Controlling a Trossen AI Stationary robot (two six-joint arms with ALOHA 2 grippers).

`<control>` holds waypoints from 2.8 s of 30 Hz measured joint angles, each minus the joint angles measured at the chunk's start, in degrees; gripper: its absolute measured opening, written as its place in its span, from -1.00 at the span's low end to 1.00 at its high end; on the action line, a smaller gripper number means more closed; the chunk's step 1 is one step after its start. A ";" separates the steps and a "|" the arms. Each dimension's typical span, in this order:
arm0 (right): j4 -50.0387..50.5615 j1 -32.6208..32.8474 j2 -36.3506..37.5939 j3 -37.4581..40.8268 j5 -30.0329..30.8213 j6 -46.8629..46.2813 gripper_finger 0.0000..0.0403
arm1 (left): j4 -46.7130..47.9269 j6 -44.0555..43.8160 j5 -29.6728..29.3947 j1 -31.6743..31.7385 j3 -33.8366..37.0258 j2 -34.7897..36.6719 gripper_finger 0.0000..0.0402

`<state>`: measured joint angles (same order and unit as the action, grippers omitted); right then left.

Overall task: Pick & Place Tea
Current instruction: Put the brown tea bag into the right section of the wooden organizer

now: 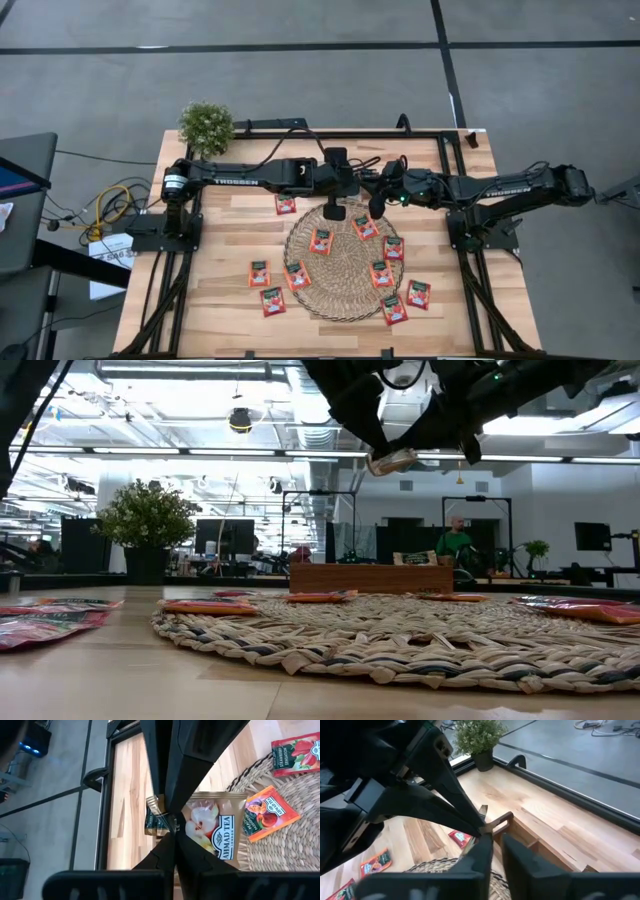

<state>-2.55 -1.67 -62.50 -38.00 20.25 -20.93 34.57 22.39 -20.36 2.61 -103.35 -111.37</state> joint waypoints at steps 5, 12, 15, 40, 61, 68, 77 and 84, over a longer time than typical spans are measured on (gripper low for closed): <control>0.14 0.15 0.00 0.00 0.44 0.15 -0.98 | 0.00 0.02 0.00 0.00 0.00 0.00 -1.00; 0.26 0.13 0.00 0.00 2.23 0.37 -1.00 | -0.13 -1.14 -2.14 0.00 0.00 0.00 -1.00; 0.37 0.06 0.00 0.00 2.67 0.37 -1.00 | -0.17 -1.03 -3.08 0.00 0.00 0.00 -0.99; 0.44 0.13 0.04 0.00 0.68 0.41 -1.00 | -1.68 -0.83 -0.98 -0.02 0.00 0.00 -0.96; 2.40 0.13 2.90 0.04 0.64 1.72 -1.00 | -1.70 1.16 -2.71 -0.02 0.00 0.00 -1.00; 6.64 0.13 3.36 0.04 0.61 1.94 -0.78 | -0.48 1.37 -1.96 -0.02 0.00 0.00 -1.00; 6.18 -1.27 3.23 0.04 -1.38 1.43 -0.18 | -1.71 1.40 2.38 -0.18 0.02 0.00 -1.00; 5.67 -4.84 3.23 0.04 -6.51 -0.05 -0.04 | -2.69 2.40 2.56 -0.77 0.04 0.00 -1.00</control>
<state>3.13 -6.52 -59.27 -37.95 13.74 -20.97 31.87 24.80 -17.80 1.84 -103.31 -111.37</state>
